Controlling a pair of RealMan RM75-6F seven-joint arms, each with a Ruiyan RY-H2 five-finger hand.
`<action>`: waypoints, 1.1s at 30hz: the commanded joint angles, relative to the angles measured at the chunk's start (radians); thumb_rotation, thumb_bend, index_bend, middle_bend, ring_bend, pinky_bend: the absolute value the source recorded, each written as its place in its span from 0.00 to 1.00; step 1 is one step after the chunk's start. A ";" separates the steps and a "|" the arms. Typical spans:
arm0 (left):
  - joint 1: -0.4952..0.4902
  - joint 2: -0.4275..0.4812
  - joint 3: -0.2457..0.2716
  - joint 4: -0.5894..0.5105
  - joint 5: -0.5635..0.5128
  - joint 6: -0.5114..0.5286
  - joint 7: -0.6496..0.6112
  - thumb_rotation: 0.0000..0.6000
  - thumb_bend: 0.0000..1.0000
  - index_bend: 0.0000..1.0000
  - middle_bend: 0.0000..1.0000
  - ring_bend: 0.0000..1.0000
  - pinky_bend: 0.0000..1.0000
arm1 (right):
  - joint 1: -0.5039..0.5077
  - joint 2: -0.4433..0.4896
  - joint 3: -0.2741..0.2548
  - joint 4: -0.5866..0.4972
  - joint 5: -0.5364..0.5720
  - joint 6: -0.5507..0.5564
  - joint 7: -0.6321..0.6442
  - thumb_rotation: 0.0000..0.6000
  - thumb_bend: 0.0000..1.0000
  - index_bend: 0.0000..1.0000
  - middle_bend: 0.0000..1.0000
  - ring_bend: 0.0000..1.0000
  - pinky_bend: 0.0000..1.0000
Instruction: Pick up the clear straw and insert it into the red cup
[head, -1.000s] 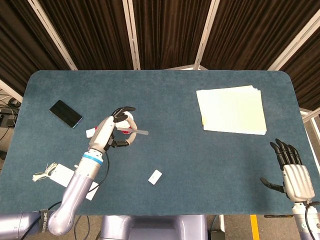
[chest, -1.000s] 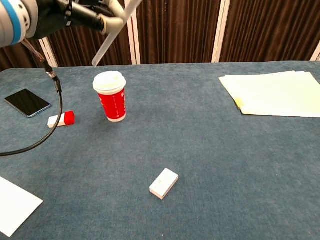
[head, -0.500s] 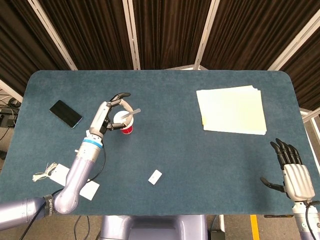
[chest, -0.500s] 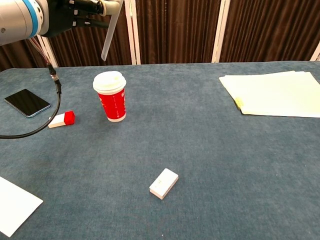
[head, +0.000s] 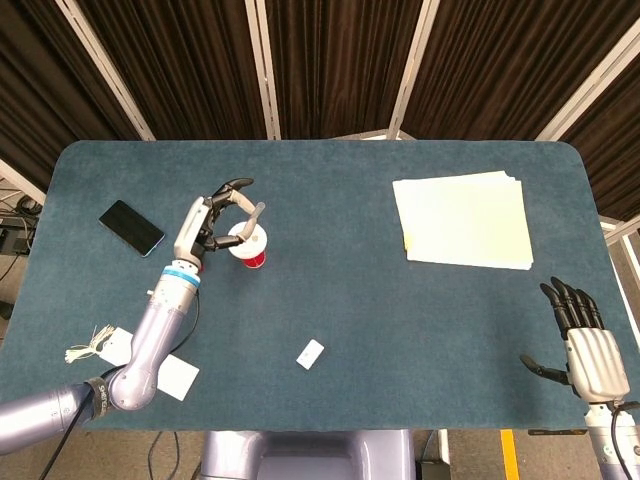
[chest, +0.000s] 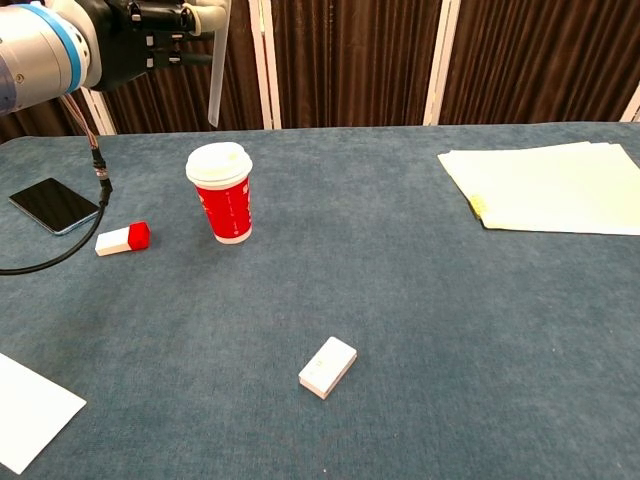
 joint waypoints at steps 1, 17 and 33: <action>0.001 -0.004 -0.002 0.025 0.014 -0.010 -0.038 1.00 0.44 0.58 0.16 0.08 0.13 | 0.000 0.000 0.000 0.000 -0.001 0.001 0.001 1.00 0.13 0.00 0.00 0.00 0.00; -0.011 -0.025 0.016 0.095 0.004 -0.046 -0.115 1.00 0.44 0.58 0.17 0.08 0.13 | 0.000 0.001 0.000 -0.002 0.002 0.000 0.002 1.00 0.12 0.00 0.00 0.00 0.00; -0.043 -0.055 0.032 0.153 -0.009 -0.071 -0.124 1.00 0.44 0.58 0.17 0.08 0.13 | 0.001 0.005 0.000 -0.005 0.006 -0.004 0.009 1.00 0.13 0.00 0.00 0.00 0.00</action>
